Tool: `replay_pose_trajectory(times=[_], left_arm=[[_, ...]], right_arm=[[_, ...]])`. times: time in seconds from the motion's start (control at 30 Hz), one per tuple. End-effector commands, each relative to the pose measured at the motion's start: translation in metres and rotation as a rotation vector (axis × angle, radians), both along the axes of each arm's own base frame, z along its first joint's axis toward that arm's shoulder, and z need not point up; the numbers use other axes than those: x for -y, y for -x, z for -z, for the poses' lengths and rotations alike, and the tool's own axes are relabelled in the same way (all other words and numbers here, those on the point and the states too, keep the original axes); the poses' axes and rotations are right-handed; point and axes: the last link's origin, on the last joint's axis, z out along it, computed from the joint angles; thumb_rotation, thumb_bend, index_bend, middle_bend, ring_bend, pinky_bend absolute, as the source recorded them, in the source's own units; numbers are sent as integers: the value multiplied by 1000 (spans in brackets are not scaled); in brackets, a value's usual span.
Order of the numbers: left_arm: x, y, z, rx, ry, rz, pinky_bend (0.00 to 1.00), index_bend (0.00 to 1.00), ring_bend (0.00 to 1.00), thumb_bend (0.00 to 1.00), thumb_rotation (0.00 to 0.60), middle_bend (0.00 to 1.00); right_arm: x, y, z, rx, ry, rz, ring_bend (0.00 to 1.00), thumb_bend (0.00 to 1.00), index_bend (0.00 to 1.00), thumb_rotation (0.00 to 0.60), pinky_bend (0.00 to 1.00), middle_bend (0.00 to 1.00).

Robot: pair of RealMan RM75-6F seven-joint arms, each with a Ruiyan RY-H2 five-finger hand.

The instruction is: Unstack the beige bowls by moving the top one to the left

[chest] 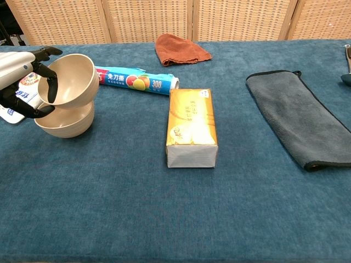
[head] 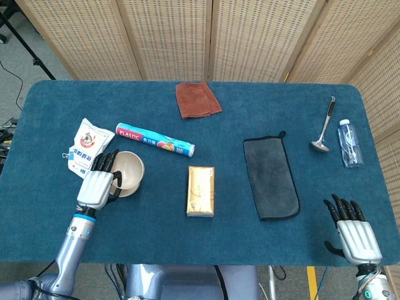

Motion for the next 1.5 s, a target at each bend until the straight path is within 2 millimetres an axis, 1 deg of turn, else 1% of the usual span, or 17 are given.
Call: replay_pose_trajectory(times=[0.03, 0.27, 0.4, 0.53, 0.7, 0.77, 0.83, 1.1, 1.3, 1.5], left_arm=[[0, -2, -2, 2, -5, 5, 5, 663, 53, 362, 600, 16], [2, -10, -11, 1, -21, 27, 5, 676, 53, 362, 600, 20], [7, -14, -21, 3, -31, 32, 5, 680, 53, 361, 600, 20], [16, -12, -34, -4, -39, 22, 5, 680, 53, 361, 600, 20], [30, -3, -47, -18, -37, 0, 5, 681, 53, 360, 600, 20], [35, 2, -52, -27, -39, -10, 5, 681, 53, 359, 600, 20], [45, 11, -61, -37, -42, -31, 5, 682, 53, 359, 600, 20], [69, 25, -83, -56, -48, -42, 5, 684, 53, 359, 600, 23], [83, 39, -92, -70, -47, -60, 5, 684, 53, 361, 600, 23], [94, 56, -94, -85, -38, -94, 5, 684, 53, 360, 600, 23]], right_arm=[[0, 0, 0, 0, 0, 0, 0, 260, 55, 600, 0, 0], [0, 0, 0, 0, 0, -1, 0, 260, 55, 600, 0, 0], [-1, -1, 0, 0, 1, -3, 0, 260, 55, 600, 0, 0], [-2, -2, -1, -1, 4, -4, 0, 260, 55, 600, 0, 0], [-4, -3, -3, -4, 9, -4, 0, 260, 55, 600, 0, 0], [-5, -3, -4, -7, 11, -4, 0, 260, 55, 600, 0, 0], [-6, -4, -5, -10, 13, -3, 0, 260, 55, 600, 0, 0], [-9, -6, -7, -16, 15, -1, 0, 260, 55, 600, 0, 0], [-10, -7, -8, -16, 19, -3, 0, 260, 55, 600, 0, 0], [-10, -7, -10, -16, 24, -3, 0, 260, 55, 600, 0, 0]])
